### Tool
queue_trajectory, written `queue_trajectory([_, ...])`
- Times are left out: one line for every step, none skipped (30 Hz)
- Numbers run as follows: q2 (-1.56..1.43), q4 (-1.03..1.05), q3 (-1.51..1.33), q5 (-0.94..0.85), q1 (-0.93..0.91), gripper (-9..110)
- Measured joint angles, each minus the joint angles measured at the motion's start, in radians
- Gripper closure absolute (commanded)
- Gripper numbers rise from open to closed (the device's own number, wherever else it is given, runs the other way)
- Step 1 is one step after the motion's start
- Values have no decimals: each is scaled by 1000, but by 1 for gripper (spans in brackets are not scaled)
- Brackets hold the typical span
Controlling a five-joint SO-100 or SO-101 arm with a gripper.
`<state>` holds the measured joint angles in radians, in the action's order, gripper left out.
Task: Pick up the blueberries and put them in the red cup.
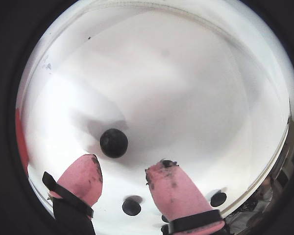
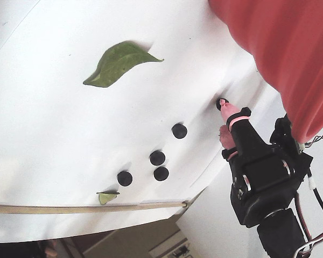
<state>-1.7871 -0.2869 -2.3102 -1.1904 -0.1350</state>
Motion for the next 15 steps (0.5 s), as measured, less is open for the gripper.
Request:
queue_trajectory([5, -2, 5, 3, 0, 83])
queue_trajectory([8, -3, 9, -2, 0, 83])
queue_trajectory([9, -6, 12, -2, 0, 83])
queue_trajectory([14, -6, 15, 6, 5, 83])
queue_trajectory([17, -8, 20, 12, 8, 83])
queue_trajectory([20, -8, 23, 3, 9, 83])
queue_trajectory([21, -8, 25, 6, 9, 83])
queue_trajectory([23, -8, 25, 11, 9, 83])
queue_trajectory([23, -8, 25, 12, 9, 83])
queue_trajectory([23, -8, 25, 14, 9, 83])
queue_trajectory([26, -9, 25, 14, 9, 83])
queue_trajectory([31, -12, 28, 14, 9, 83])
queue_trajectory([34, -15, 31, 17, 9, 83])
queue_trajectory([38, -18, 31, 15, 9, 83])
queue_trajectory([41, -21, 32, 12, 9, 83])
